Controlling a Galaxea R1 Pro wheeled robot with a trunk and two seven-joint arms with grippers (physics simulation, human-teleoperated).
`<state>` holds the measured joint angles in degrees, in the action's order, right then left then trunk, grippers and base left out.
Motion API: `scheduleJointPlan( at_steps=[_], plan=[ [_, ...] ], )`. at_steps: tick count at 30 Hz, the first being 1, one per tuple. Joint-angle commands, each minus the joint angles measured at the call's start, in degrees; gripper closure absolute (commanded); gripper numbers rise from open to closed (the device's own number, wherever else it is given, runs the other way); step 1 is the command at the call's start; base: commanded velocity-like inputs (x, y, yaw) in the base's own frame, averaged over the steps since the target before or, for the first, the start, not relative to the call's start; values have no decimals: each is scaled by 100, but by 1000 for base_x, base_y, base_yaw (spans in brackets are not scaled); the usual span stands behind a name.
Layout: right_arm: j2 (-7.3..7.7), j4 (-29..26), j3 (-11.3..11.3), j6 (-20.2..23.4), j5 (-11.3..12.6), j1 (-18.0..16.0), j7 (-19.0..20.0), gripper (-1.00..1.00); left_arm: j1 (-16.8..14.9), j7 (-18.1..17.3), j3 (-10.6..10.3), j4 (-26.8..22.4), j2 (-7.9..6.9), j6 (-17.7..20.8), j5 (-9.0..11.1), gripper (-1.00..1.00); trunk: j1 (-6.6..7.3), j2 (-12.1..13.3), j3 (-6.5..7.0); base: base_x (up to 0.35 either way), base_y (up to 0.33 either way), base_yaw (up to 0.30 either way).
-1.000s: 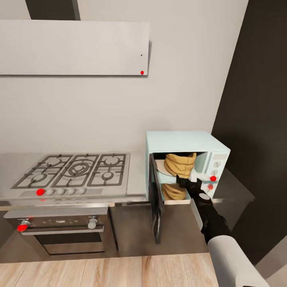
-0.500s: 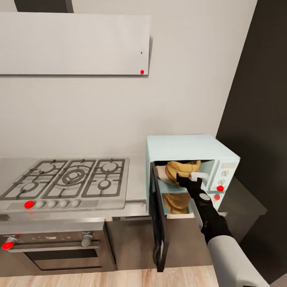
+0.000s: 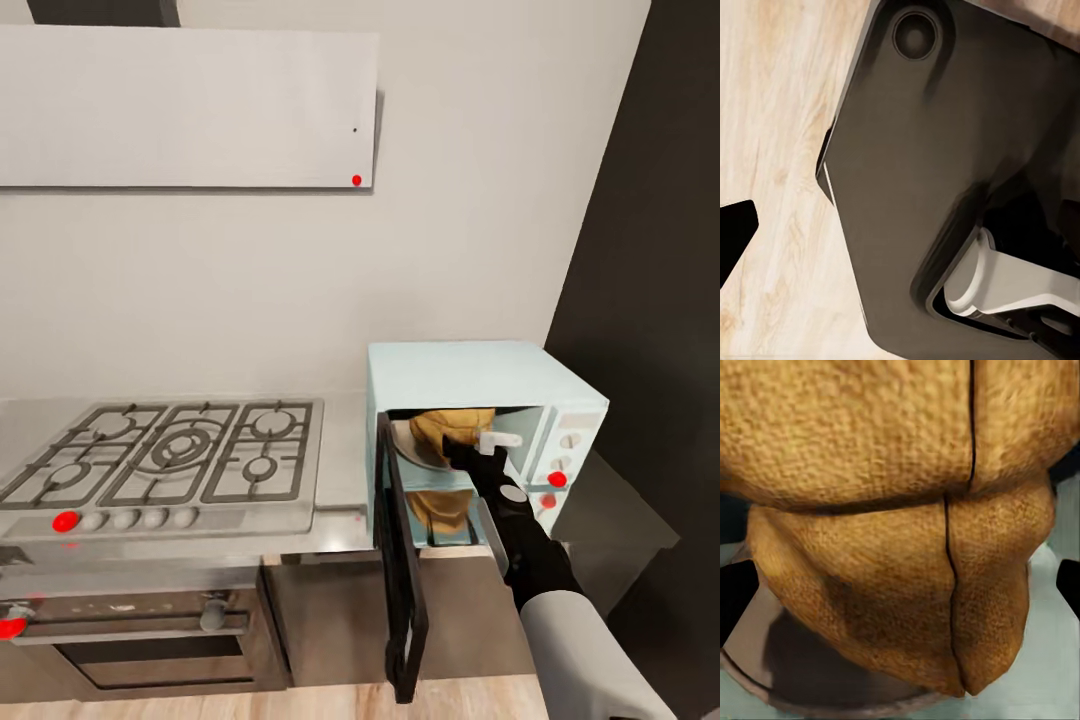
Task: In the kitchen, take the popcorn bag from the countertop, put it into the microwave, and heat it until the popcorn is cooked so the cooked popcorn ends up inside the bag.
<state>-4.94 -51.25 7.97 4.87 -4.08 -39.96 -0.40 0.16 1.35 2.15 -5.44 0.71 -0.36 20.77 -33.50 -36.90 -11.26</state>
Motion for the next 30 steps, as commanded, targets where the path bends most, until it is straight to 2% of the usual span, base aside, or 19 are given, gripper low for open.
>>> scheduleJointPlan(
  at_steps=[1, 14, 16, 21, 23, 25, 26, 27, 28, 30],
  plan=[
    [-2, -14, 11, 51, -61, -4, -8, -100, 2, 14, 20, -10, 5, -6, 4, -100, 2, -8, -8, -335, 0, 0],
    [36, -67, 11, 168, -105, -4, -8, -100, 2, 14, 13, -10, 10, -8, -5, -100, 2, -8, -8, -344, 0, 0],
    [41, -151, 11, 319, -103, -3, -8, -100, 2, 14, 13, -10, 10, -8, -5, -100, 2, -8, -8, -345, 0, 0],
    [45, -744, 13, 1574, -82, -3, -9, -100, 2, 14, 13, -10, 8, -8, -10, -100, 2, -8, -8, -345, 0, 0],
    [58, -829, 28, 1861, -76, -3, -7, -100, 2, 14, 13, -10, 8, -8, -11, -100, 2, -8, -8, -345, 0, 0],
    [67, -1054, 50, 2457, -70, -3, -5, -100, 2, 14, 13, -10, 8, -8, -10, -100, 2, -8, -8, -345, 0, 0],
    [70, -1286, 57, 3123, -66, -3, -4, -100, 2, 14, 13, -10, 9, -8, -9, -100, 2, -8, -8, -345, 0, 0],
    [75, -1804, 69, 4748, -67, 0, -4, -100, 2, 14, 12, -4, 15, -8, -9, -100, 2, -8, -8, -345, 0, 0],
    [82, -1859, 71, 5035, -67, 5, -4, -100, 2, 14, 10, -3, 16, -8, -10, -100, 2, -8, -8, -345, 0, 0],
    [93, -1842, 72, 5236, -65, 123, -6, -100, 2, 14, 6, 2, 16, -8, -11, -100, 2, -8, -8, -345, 0, 0]
  ],
)
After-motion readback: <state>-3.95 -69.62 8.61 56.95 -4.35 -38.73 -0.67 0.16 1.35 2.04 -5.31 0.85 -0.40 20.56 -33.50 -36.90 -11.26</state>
